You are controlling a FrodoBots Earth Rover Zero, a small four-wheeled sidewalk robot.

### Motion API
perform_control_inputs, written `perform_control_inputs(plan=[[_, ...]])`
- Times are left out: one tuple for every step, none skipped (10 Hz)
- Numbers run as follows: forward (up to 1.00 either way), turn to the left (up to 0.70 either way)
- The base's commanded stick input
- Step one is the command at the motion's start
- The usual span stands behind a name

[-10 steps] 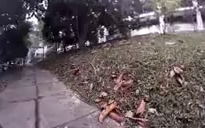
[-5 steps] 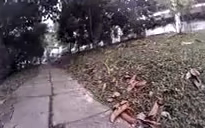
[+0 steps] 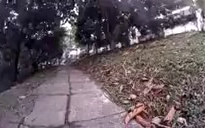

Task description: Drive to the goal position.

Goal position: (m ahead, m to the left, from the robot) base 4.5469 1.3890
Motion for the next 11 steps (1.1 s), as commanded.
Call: perform_control_inputs(plan=[[0.30, 0.00], [0.30, 0.00], [0.30, 0.00], [0.30, 0.00], [0.30, 0.00], [0.30, 0.00], [0.30, 0.32], [0.30, 0.56], [0.30, 0.31], [0.30, 0.00], [0.30, 0.13]])
